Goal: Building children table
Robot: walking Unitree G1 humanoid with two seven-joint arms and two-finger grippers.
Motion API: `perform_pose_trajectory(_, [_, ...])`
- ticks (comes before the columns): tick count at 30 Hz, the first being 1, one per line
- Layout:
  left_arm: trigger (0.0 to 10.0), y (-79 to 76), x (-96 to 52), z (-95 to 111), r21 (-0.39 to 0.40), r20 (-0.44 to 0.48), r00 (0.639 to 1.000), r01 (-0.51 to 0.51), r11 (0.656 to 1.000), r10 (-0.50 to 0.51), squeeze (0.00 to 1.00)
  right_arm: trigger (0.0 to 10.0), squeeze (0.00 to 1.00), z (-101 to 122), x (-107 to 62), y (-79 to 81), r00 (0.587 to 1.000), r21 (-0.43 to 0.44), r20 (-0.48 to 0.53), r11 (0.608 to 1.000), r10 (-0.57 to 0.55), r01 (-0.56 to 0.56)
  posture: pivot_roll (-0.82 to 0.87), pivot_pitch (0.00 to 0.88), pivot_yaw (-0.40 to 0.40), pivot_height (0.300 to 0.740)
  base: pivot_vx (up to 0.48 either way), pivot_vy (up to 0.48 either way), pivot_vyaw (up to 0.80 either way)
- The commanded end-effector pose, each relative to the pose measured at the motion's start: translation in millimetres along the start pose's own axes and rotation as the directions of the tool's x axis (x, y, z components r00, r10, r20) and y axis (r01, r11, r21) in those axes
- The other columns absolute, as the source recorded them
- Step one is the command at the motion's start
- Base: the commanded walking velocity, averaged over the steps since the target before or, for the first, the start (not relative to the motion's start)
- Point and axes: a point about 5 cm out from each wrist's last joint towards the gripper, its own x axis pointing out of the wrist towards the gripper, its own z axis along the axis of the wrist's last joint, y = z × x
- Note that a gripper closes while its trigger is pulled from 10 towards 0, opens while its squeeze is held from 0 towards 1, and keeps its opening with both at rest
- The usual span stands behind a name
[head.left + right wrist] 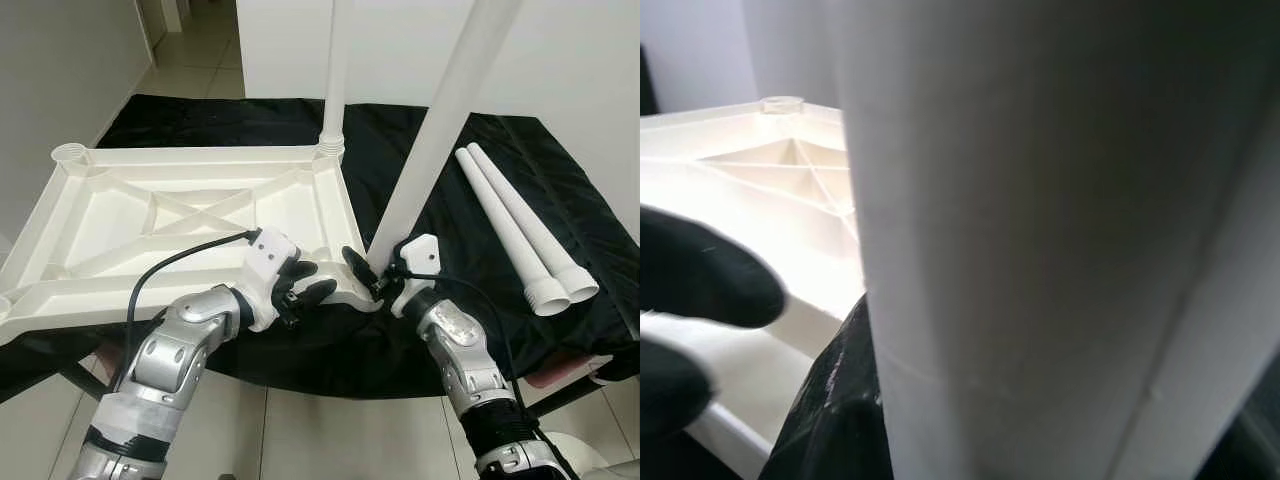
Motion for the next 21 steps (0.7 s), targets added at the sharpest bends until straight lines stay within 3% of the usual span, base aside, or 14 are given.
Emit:
perform_pose_trajectory(1, [10.0,1.2,-0.8,5,0.020,0.010,1.000,-0.012,1.000,0.012,0.00,10.0,0.00,-26,-12.3,10.6,0.991,0.027,-0.120,0.998,0.055,-0.052,0.03,0.075,0.003,0.740,0.000,0.000,0.00])
perform_pose_trajectory(5, [10.0,2.7,-1.7,5,0.023,0.009,1.000,-0.016,1.000,0.016,0.00,10.0,0.00,-30,-15.7,5.3,0.991,0.061,-0.129,0.998,0.033,-0.025,0.03,0.075,0.004,0.740,0.000,0.000,0.00])
perform_pose_trajectory(8, [10.0,2.9,-1.0,6,0.022,0.012,1.000,-0.018,1.000,0.018,0.00,10.0,0.00,-34,-15.8,-1.0,0.991,0.162,-0.133,0.986,-0.023,0.045,0.03,0.074,0.005,0.740,0.000,0.000,0.00])
perform_pose_trajectory(11, [10.0,2.6,-0.8,6,0.023,0.013,1.000,-0.018,1.000,0.017,0.00,10.0,0.00,-34,-15.6,-1.7,0.990,0.178,-0.138,0.983,-0.031,0.055,0.03,0.074,0.005,0.740,0.000,0.000,0.00])
perform_pose_trajectory(14, [10.0,2.9,0.2,7,0.024,0.016,1.000,-0.015,1.000,0.014,0.00,10.0,0.00,-36,-8.6,-4.4,0.978,0.211,-0.186,0.968,-0.096,0.135,0.02,0.072,0.007,0.740,0.000,0.000,0.00])
perform_pose_trajectory(21, [10.0,4.3,-0.8,7,0.028,0.015,1.000,-0.024,0.999,0.024,0.00,10.0,0.00,-33,-0.6,-1.8,0.971,0.089,-0.187,0.982,-0.148,0.167,0.03,0.072,0.002,0.740,0.000,0.000,0.00])
